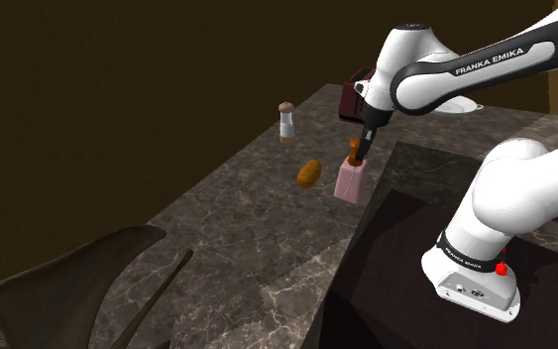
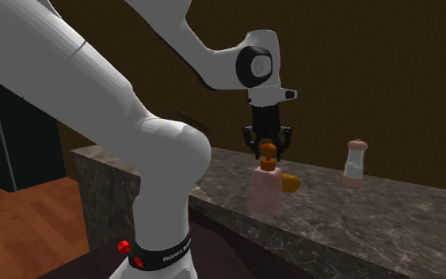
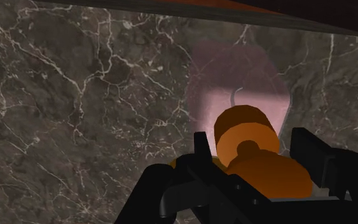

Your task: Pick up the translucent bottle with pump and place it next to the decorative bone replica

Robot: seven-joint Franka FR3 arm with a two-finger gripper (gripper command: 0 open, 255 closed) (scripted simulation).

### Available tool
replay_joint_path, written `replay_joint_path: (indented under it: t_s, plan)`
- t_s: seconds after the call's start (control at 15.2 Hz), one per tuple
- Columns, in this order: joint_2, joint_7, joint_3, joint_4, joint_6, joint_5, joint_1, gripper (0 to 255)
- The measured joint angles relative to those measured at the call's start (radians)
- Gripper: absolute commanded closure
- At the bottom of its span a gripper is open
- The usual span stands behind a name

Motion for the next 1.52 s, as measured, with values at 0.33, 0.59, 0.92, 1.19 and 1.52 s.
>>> replay_joint_path:
  t_s: [0.33, 0.59, 0.92, 1.19, 1.52]
  plan:
    - [0.0, 0.0, 0.0, 0.0, 0.0, 0.0, 0.0, 255]
    - [0.0, 0.0, 0.0, 0.0, 0.0, 0.0, 0.0, 255]
    - [-0.028, 0.001, 0.008, 0.041, -0.069, 0.007, 0.004, 255]
    - [-0.043, -0.001, 0.012, 0.086, -0.128, 0.013, 0.006, 255]
    - [-0.064, 0.002, 0.023, 0.143, -0.207, 0.022, 0.011, 255]
